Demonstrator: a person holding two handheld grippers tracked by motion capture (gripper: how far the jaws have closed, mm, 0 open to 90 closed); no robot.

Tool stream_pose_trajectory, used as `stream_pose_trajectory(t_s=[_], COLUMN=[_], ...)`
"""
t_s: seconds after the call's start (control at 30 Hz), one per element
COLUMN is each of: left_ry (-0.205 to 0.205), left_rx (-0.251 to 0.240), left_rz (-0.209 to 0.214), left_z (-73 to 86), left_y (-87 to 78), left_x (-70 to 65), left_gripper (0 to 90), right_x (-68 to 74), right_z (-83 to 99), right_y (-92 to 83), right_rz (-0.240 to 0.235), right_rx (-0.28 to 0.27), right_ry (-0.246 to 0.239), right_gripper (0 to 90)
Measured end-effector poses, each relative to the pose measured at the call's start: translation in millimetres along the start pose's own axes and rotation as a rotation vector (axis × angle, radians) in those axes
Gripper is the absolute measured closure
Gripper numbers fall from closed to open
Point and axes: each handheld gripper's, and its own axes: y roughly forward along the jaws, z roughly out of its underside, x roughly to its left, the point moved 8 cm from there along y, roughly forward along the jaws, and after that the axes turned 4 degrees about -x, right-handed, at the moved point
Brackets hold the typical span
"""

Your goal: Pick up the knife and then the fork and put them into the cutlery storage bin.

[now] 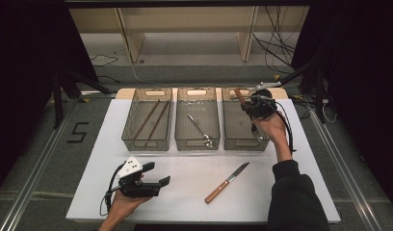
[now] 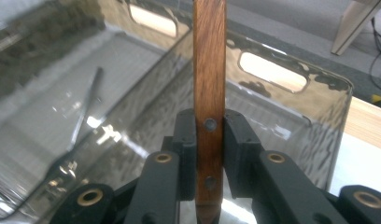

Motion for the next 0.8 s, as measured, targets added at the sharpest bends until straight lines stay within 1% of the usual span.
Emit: stream_pose_trajectory(t_s=[0.03,0.3,0.4,0.53,0.63,0.7,0.77,0.8], left_ry=[-0.001,0.0,-0.001,0.001,0.0,0.0,-0.001,-0.001], left_rx=[0.0,0.002,0.002,0.002,0.002,0.002,0.002,0.002], left_rz=[0.0,-0.001,0.0,0.001,0.001,0.001,0.001,0.001], left_z=[0.0,0.4,0.3,0.4,0.4,0.5,0.4,0.4], left_y=[0.1,0.5,0.5,1.0,0.9,0.8,0.6,0.7], left_x=[0.1,-0.4,-0.4,-0.7,-0.8,-0.6,-0.6,-0.6], left_gripper=[16.1,16.1,16.1,16.1,16.1,16.1,16.2,16.1], right_x=[-0.7,-4.5,-5.6,-4.7,-3.9,-2.4,-1.5,-0.9], right_z=[1.6,12.7,16.0,18.6,21.4,24.4,26.8,26.7], right_y=[0.4,2.6,3.8,5.6,7.9,9.8,10.6,10.4], right_rz=[0.007,0.005,0.007,0.004,0.004,-0.013,0.0,-0.005], right_rx=[0.006,0.026,0.038,0.048,0.065,0.09,0.113,0.113], right_ry=[-0.007,0.005,0.002,0.005,0.003,0.005,-0.004,-0.001], right_gripper=[77.1,77.1,77.0,76.8,76.3,75.7,73.1,71.4])
